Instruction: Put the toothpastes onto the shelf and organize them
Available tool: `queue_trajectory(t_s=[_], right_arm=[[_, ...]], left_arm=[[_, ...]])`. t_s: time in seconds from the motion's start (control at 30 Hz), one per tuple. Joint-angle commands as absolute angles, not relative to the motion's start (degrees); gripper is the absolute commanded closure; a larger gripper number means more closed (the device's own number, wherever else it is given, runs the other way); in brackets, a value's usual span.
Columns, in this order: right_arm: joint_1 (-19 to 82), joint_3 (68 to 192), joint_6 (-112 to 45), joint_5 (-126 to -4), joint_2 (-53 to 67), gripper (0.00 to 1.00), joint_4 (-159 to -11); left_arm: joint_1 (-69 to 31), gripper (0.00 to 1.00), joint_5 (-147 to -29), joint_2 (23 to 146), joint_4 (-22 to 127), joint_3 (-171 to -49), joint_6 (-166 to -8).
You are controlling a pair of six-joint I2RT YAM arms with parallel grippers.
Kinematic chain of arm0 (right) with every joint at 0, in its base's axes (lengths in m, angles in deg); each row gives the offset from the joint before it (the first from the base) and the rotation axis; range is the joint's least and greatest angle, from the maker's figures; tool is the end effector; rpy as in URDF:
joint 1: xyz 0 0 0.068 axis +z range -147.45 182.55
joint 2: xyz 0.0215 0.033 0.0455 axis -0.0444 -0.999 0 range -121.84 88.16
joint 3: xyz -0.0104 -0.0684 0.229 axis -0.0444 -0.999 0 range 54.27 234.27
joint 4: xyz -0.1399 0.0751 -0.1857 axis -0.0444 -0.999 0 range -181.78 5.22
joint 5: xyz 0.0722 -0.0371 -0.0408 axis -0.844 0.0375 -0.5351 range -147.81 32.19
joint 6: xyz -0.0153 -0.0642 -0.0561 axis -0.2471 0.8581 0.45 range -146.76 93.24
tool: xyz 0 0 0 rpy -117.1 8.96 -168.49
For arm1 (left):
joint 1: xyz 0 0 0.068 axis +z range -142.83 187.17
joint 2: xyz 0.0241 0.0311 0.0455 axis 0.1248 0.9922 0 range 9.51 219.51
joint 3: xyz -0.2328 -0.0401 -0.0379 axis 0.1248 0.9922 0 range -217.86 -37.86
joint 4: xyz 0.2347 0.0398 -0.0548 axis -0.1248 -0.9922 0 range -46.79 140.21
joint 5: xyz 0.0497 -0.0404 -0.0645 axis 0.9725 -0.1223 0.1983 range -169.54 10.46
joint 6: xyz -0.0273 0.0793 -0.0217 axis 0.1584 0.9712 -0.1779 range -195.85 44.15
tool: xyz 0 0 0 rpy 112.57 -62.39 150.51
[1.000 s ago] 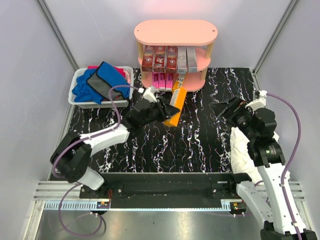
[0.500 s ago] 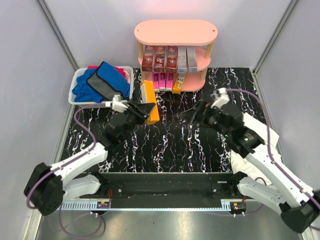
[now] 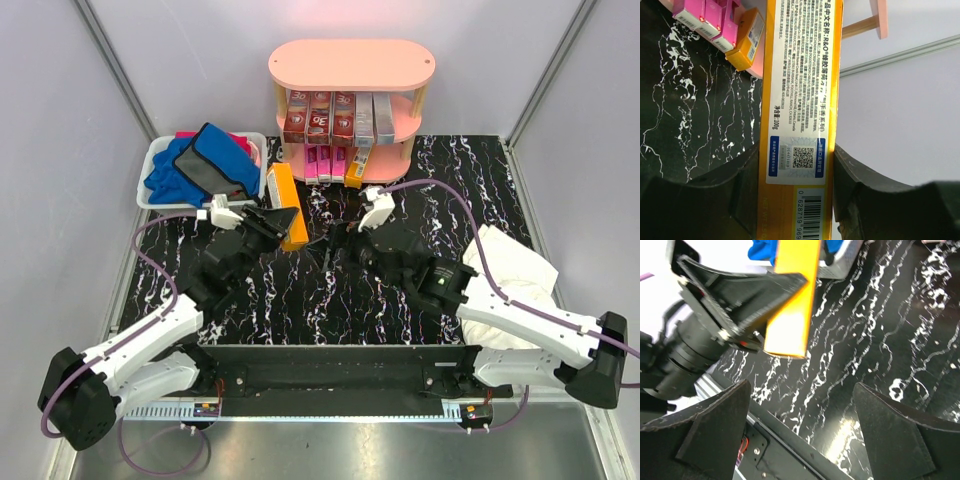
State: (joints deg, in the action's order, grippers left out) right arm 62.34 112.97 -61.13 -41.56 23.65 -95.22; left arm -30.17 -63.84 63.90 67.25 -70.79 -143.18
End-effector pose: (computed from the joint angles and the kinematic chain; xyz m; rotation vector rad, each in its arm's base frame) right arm 0.1666 0.2438 0.3157 -0.2226 1.9240 0.8705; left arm 0.2245 -0.1454 0.2612 -0.6746 1.6471 -1.1447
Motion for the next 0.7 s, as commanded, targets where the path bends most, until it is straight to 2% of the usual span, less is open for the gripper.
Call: queue_trajectory(t_s=[0.0, 0.37, 0.67], right_arm=[[64.85, 117.11, -59.28, -36.28, 19.71, 0.08, -90.93], [65.39, 117.21, -56.56, -31.45, 18.11, 0.11, -90.76], [65.48, 115.71, -55.33, -32.15, 18.73, 0.12, -88.13]], left_arm=[[-29.92, 0.63, -64.77, 63.91, 71.83, -73.81, -142.38], [-29.92, 0.63, -72.42, 67.25, 67.79, -79.78, -137.73], [-31.41, 0.63, -75.5, 68.13, 67.44, -80.66, -138.08]])
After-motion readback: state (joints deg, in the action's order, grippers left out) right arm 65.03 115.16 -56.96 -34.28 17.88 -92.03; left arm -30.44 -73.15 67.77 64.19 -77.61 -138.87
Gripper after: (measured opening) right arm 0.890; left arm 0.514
